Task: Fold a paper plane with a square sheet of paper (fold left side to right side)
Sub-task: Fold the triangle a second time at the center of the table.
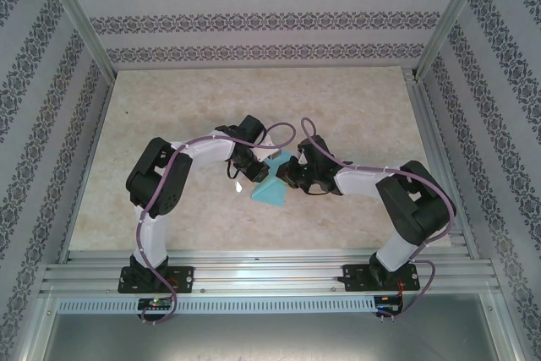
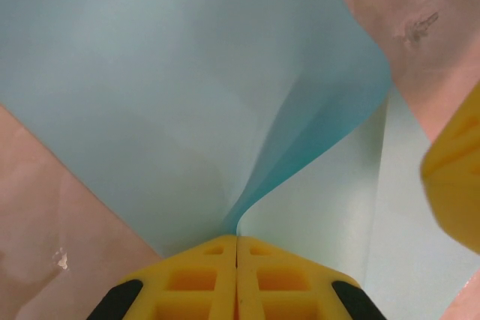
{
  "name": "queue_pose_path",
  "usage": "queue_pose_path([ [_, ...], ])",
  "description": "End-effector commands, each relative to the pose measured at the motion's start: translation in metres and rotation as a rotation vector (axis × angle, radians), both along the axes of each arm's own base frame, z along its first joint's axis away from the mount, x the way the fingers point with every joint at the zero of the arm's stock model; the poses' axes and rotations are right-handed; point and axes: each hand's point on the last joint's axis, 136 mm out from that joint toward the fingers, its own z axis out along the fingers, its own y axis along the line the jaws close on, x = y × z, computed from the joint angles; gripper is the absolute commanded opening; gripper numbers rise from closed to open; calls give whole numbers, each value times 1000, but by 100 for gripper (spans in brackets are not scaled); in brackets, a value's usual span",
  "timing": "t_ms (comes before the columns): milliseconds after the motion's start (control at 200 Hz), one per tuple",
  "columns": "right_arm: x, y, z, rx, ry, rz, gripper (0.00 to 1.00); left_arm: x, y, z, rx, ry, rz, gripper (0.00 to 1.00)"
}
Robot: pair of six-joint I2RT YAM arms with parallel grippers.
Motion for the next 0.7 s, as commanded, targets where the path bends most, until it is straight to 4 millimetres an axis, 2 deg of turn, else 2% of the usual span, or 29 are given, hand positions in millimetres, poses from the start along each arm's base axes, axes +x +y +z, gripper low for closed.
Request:
queue_pose_path([
  [0, 18, 3, 9, 26, -35, -40, 12, 4, -10, -3, -33, 7, -11, 6],
  [395, 20, 13, 6, 50, -30, -32, 12, 5, -16, -2, -51, 11, -16, 7],
  [699, 16, 12, -10, 13, 9, -35, 12, 4, -15, -4, -46, 13, -17, 7],
])
